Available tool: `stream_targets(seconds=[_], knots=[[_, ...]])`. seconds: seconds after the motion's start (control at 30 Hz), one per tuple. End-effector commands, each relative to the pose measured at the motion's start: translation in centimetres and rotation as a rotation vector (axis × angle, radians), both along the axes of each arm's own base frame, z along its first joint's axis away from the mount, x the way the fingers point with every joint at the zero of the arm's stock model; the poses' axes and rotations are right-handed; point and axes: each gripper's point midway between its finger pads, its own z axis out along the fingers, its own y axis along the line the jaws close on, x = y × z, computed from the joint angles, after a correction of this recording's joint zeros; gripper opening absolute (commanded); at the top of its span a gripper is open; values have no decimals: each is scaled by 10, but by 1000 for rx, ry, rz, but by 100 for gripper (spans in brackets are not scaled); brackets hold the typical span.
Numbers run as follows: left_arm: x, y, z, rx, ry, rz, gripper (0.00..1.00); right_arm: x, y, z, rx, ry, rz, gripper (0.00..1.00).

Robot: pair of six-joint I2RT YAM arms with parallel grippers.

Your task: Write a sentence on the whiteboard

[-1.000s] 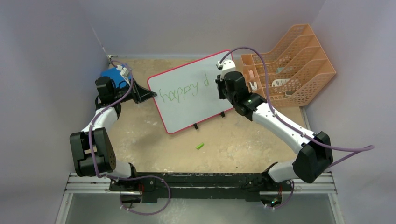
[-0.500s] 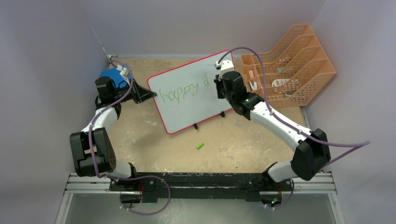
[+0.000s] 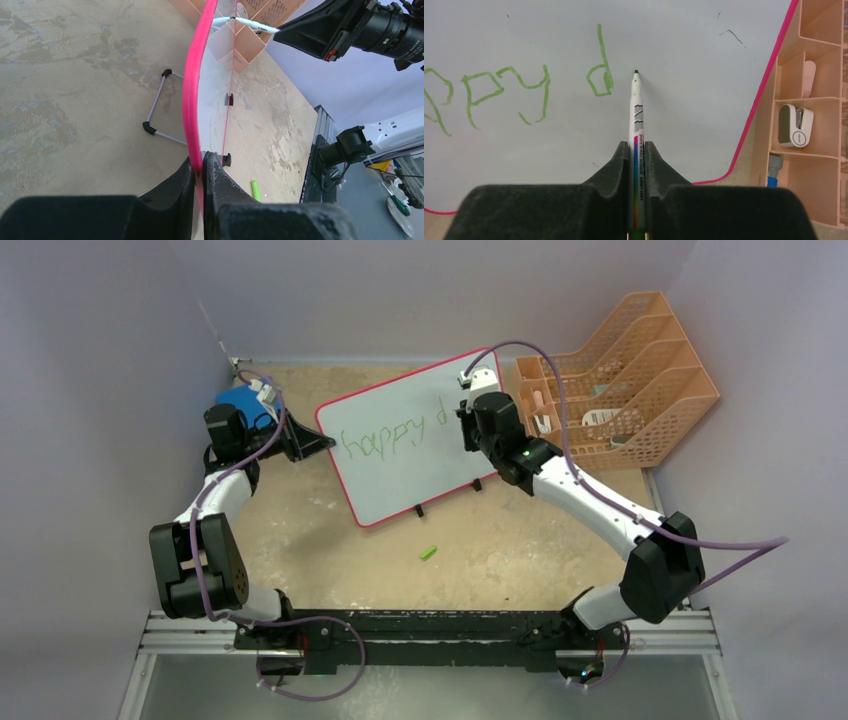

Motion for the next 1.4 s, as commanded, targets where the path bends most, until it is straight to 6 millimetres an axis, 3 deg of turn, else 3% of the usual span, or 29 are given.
stream_targets(seconds=[0.0, 0.43, 1.37], knots=[[4, -3, 14, 36, -90, -10, 0, 13, 5, 35, 47, -87, -4, 0], [4, -3, 15, 37, -93, -10, 0, 14, 15, 38, 58, -82, 42, 0], [4, -2, 14, 37, -90, -6, 0, -5, 11, 5, 6, 24, 87, 0]])
